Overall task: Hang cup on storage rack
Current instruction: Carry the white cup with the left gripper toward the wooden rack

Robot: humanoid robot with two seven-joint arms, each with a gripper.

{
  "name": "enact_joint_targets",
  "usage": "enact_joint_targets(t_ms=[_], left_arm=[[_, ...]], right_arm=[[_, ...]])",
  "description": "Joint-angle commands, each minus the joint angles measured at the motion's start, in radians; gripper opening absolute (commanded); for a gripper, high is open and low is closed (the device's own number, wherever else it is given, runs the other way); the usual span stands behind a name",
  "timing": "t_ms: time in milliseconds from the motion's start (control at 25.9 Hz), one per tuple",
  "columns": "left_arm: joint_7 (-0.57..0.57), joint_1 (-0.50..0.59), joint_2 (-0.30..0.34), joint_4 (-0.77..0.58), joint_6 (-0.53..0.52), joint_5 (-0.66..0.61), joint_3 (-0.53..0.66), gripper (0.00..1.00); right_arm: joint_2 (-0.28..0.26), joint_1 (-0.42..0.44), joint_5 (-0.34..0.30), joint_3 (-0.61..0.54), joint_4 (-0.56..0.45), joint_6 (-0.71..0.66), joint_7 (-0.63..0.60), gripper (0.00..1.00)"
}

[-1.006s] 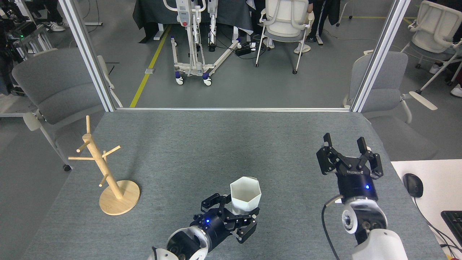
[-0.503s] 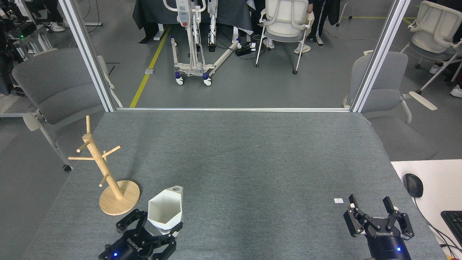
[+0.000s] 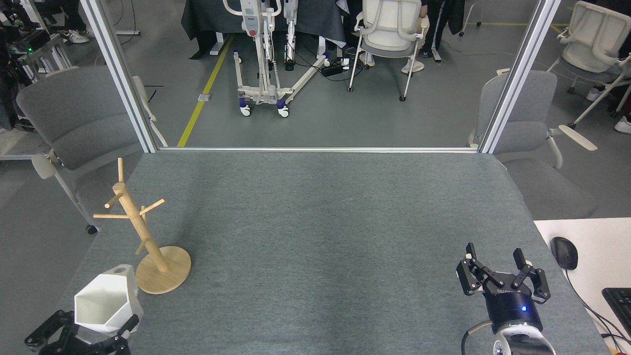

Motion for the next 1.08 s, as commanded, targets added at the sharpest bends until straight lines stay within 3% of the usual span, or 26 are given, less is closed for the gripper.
enact_joint_targets(t_ms=[0, 309, 657, 1044], left_arm=[[0.0, -0.066, 0.0, 0.048, 0.084, -0.016, 0.043, 0.0], [-0.003, -0.166, 0.011, 0.124, 0.296, -0.074, 0.043, 0.0], [-0.069, -0.305, -0.036, 0.187, 0.342, -0.228, -0.021, 0.0], [-0.1, -0.338, -0.044, 0.221, 0.38, -0.258, -0.054, 0.0]], right_arm=[[0.016, -0.003, 0.002, 0.004, 0.002, -0.044, 0.006, 0.99], [0.108, -0.005, 0.063, 0.027, -0.008, -0.087, 0.006, 0.99], [0.098, -0.036, 0.066, 0.101, 0.015, -0.098, 0.009, 0.99], [0.105, -0.045, 0.056, 0.099, 0.044, -0.092, 0.012, 0.99]])
